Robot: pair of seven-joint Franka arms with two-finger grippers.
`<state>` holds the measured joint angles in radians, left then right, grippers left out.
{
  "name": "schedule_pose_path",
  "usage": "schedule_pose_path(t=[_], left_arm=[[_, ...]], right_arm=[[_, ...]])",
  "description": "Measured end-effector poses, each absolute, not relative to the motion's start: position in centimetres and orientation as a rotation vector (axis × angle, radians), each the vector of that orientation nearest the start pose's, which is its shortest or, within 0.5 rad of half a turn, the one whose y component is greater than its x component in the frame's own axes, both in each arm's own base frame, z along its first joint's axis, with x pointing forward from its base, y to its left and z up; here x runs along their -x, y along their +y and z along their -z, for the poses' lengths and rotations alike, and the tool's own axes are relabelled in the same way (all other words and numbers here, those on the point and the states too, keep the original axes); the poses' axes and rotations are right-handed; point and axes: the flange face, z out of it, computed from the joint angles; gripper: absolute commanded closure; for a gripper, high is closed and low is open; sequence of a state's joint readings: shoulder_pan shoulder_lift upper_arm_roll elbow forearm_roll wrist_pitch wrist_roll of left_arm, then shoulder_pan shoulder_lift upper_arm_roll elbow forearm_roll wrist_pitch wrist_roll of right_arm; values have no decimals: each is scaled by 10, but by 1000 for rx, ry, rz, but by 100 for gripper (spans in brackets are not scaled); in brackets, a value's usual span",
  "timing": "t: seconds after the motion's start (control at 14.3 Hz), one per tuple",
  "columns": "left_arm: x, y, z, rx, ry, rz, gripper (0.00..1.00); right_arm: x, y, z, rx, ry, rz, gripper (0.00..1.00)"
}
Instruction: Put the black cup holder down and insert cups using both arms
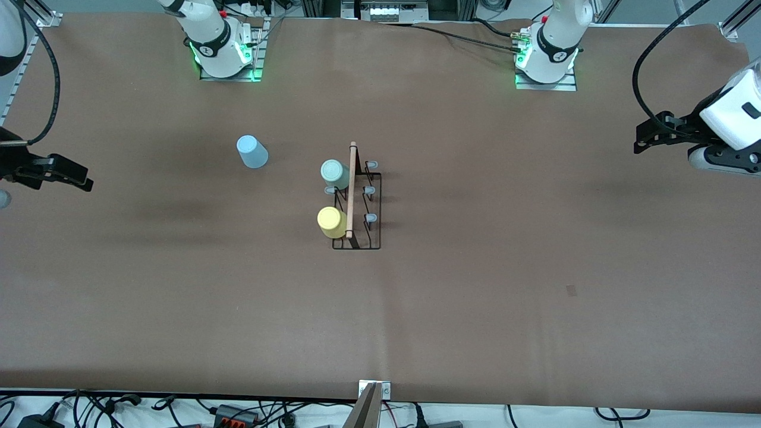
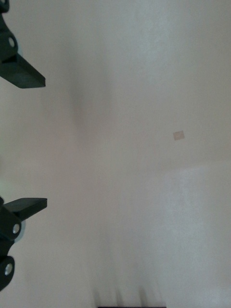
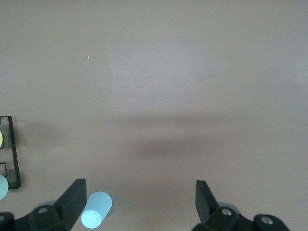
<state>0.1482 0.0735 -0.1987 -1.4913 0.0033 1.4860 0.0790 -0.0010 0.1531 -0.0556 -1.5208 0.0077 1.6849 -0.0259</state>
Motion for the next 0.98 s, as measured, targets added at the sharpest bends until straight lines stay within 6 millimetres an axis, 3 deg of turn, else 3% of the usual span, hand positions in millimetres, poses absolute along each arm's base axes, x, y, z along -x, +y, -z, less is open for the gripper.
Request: schedule_pose_path(t=[0.28, 0.63, 0.98], left_arm=[[-567, -24, -616, 3145, 204, -116, 0], [-568, -10, -615, 3121, 169, -125, 0], [-568, 2, -613, 3122, 136, -134, 0]], right_arm=[[-580, -29, -547, 3137, 44, 20, 0], [-564, -28, -566, 3134, 42, 32, 0], [-562, -28, -568, 3134, 41, 24, 0]])
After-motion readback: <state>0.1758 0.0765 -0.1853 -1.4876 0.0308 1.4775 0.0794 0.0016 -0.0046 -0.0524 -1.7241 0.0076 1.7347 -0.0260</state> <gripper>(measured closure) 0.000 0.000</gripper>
